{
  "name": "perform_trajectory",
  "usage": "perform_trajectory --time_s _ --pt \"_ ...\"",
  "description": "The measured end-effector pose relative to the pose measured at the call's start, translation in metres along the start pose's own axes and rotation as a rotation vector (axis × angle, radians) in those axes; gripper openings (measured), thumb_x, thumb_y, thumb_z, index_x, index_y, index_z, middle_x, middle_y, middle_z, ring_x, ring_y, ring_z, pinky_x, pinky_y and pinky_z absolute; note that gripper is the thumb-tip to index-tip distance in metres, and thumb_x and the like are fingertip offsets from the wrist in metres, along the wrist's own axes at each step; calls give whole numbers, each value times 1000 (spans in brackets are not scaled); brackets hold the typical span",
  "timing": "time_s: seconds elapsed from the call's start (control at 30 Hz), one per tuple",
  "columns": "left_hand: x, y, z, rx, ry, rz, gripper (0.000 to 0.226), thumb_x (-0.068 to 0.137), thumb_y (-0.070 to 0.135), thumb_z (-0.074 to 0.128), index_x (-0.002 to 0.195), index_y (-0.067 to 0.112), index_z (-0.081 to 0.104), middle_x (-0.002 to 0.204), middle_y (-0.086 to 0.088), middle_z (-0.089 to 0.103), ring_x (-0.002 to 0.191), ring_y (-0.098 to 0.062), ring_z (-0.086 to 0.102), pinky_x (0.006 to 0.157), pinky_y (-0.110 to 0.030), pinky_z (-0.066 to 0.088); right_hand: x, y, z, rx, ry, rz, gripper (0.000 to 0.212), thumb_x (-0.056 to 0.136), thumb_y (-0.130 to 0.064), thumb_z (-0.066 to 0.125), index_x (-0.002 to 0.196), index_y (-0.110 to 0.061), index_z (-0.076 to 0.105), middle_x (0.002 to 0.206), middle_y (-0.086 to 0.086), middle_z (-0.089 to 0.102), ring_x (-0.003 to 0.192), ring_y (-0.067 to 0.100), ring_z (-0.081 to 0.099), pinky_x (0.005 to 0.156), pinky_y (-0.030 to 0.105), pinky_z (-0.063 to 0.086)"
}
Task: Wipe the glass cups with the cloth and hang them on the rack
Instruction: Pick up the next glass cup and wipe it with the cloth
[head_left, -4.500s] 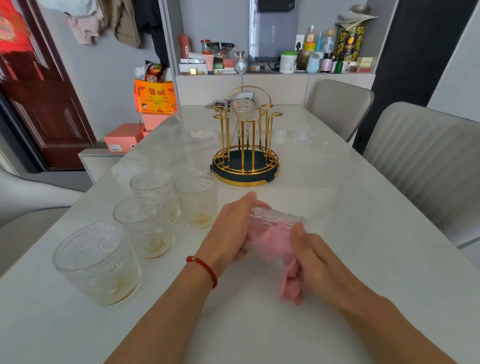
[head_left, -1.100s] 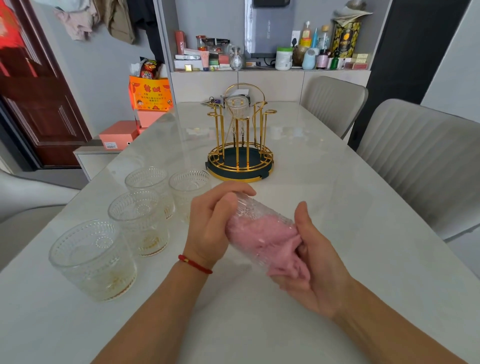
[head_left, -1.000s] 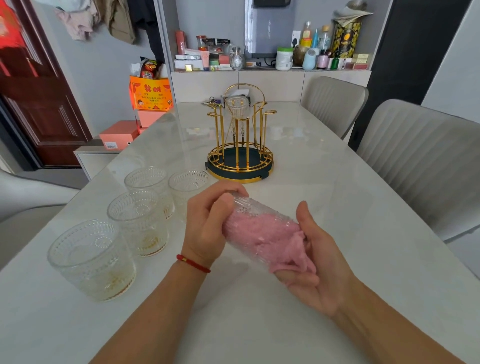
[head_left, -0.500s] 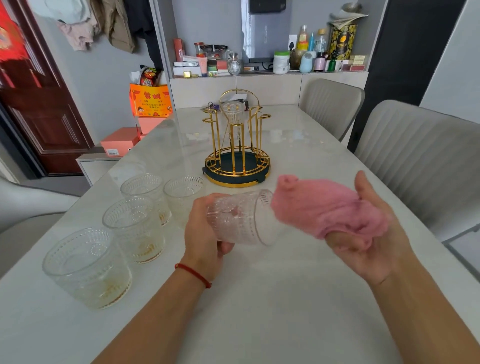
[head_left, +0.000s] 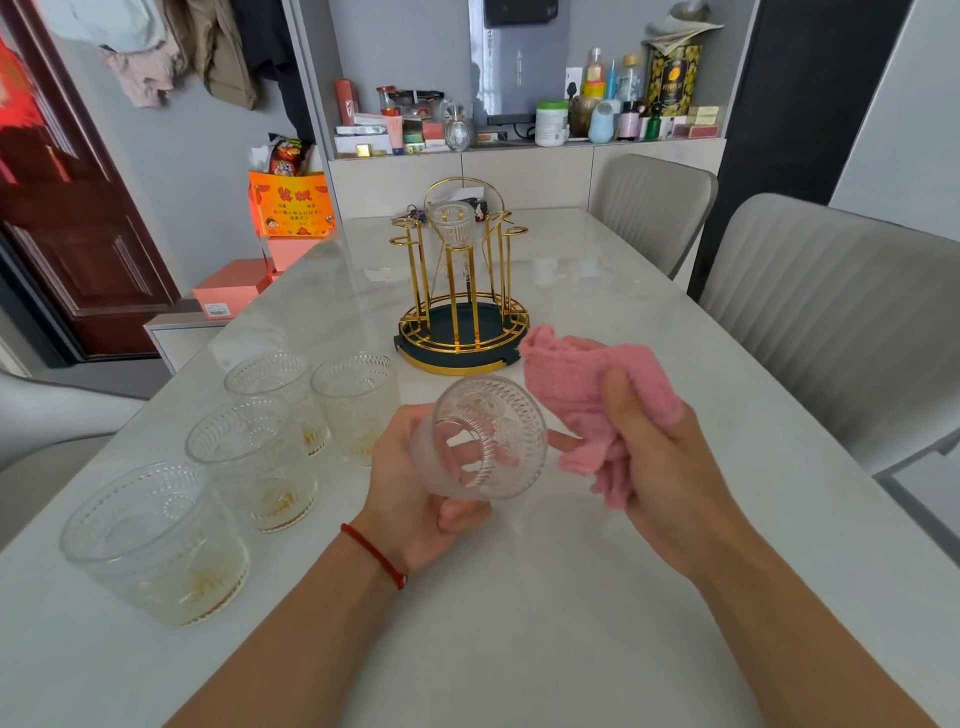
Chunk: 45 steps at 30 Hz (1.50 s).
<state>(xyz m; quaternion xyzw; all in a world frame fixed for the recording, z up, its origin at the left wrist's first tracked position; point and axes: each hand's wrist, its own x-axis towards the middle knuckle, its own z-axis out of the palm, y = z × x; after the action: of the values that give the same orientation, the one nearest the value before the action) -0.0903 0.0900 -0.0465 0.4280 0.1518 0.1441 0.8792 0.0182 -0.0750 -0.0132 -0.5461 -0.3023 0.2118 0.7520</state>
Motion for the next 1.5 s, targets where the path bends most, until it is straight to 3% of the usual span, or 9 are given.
perform_trajectory --time_s 0.2,0.3,0.37,0.5,0.67,0.8,0.97,1.23,1.5 --pt "9 -5 0 69 70 14 44 100 38 27 69 14 48 53 -6 33 30 -14 31 37 -12 20 -10 11 15 85 -170 97 62 83 -72 47 88 -19 79 45 8 62 46 16 61 62 26 54" --pt "9 -7 0 95 148 18 46 102 44 30 75 13 51 51 -6 36 31 -15 32 37 -13 22 -5 7 11 518 -315 265 75 93 -64 25 134 -12 61 118 14 74 105 23 72 77 35 59" --pt "10 -8 0 112 187 25 45 101 47 34 84 11 54 51 -7 40 31 -17 33 37 -14 23 -3 7 11 508 -333 211 55 104 -46 29 138 -17 60 140 9 63 114 24 68 74 35 61" --pt "10 -10 1 133 226 33 44 101 51 39 102 9 56 54 -10 43 31 -19 34 37 -15 24 -3 17 10 100 -197 42 35 100 -13 57 131 -26 65 120 9 73 87 27 71 62 32 60" --pt "8 -7 4 180 201 14 48 103 54 38 103 9 54 54 -10 42 31 -18 35 37 -14 24 -1 22 8 -246 -103 64 28 102 -28 58 130 -30 64 108 20 73 90 53 67 72 58 61" --pt "3 -6 12 219 138 103 33 101 45 43 104 16 60 63 -9 45 40 -18 37 45 -22 21 0 23 3 -296 -34 158 28 104 -29 55 115 -5 65 63 6 69 46 30 60 59 43 57" --pt "-1 -6 16 427 263 193 29 105 42 40 90 19 48 61 0 35 45 -12 25 44 -20 18 -3 22 -3 -460 -153 91 20 104 -27 51 93 -13 61 46 4 57 37 22 53 45 28 49" --pt "-5 -1 22 598 277 50 44 106 48 36 73 20 46 40 10 46 31 -5 38 40 -18 25 3 24 -14 -618 -88 -218 16 98 -19 64 112 -19 71 79 -8 70 47 11 62 44 25 49" --pt "-7 -10 24 536 207 215 37 107 42 36 88 15 53 61 -2 45 48 -15 36 45 -21 26 7 31 -9 -569 62 -77 32 99 -29 62 80 -3 62 55 14 62 34 21 56 38 28 45"
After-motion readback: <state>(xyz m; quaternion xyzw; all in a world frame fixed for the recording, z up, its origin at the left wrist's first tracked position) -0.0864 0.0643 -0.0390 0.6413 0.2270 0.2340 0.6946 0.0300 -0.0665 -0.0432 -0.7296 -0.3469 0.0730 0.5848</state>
